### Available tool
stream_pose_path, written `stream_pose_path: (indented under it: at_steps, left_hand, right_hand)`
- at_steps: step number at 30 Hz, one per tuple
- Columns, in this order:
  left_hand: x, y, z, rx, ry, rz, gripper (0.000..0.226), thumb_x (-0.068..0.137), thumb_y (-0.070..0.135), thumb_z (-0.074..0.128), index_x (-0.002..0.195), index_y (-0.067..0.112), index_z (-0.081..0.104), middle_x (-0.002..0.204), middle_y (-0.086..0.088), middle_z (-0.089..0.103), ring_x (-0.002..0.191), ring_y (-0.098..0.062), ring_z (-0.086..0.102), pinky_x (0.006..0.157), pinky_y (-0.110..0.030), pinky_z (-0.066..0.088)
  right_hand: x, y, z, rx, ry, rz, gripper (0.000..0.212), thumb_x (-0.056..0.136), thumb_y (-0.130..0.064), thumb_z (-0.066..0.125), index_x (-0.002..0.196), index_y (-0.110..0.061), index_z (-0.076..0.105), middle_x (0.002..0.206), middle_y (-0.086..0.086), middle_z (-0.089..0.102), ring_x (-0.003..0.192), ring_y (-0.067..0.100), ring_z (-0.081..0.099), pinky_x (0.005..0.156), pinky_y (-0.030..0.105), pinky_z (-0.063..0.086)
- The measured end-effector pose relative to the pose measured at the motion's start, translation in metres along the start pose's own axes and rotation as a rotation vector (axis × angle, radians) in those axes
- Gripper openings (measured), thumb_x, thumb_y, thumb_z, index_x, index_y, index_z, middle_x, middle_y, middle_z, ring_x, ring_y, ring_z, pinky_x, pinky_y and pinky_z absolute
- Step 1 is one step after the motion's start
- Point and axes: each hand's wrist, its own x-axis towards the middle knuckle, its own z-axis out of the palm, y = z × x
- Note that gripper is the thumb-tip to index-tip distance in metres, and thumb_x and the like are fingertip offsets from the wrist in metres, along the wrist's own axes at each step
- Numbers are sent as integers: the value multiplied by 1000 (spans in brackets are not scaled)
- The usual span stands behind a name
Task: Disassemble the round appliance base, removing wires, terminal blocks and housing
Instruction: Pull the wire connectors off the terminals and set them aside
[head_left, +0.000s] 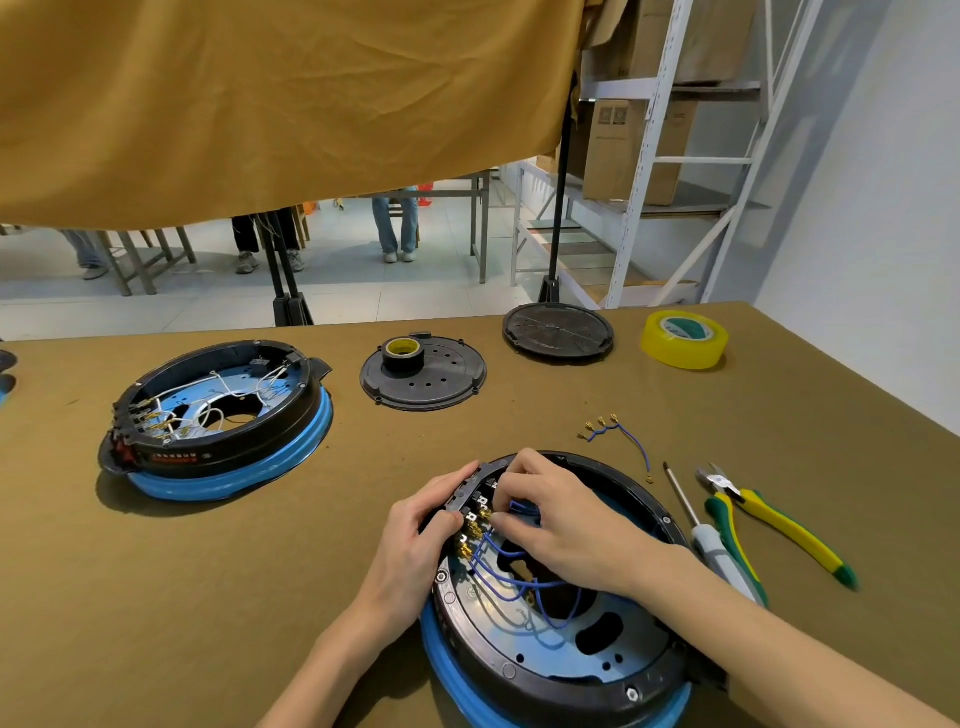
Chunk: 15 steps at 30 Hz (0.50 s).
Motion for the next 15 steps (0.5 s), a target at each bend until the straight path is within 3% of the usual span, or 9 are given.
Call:
stream_pose_path:
  at_steps: [8, 12, 15]
  left_hand:
    - [0, 0, -2, 2, -11, 15, 59, 86, 37, 54, 143, 24, 60, 135, 13, 67, 125, -9, 63, 95, -21, 52]
    - [1, 0, -2, 0, -13, 12, 58, 87, 35, 54, 143, 24, 59, 136, 10, 67, 126, -11, 62, 98, -26, 53]
    - [1, -2, -2, 1, -12, -2, 53, 90, 29, 51, 143, 28, 60, 137, 12, 66, 127, -10, 61, 99, -29, 53]
  right_hand:
    - [2, 7, -5, -6, 54, 1, 11, 90, -35, 71, 90, -26, 77, 99, -14, 61, 94, 4, 57, 85, 26, 47]
    - [1, 5, -6, 5, 100, 18, 16, 85, -40, 68, 89, -29, 78, 91, -19, 68, 90, 2, 64, 81, 24, 52]
    - [2, 5, -5, 65, 251, 94, 13, 88, -35, 67, 86, -27, 77, 78, -16, 71, 76, 3, 66, 71, 26, 56]
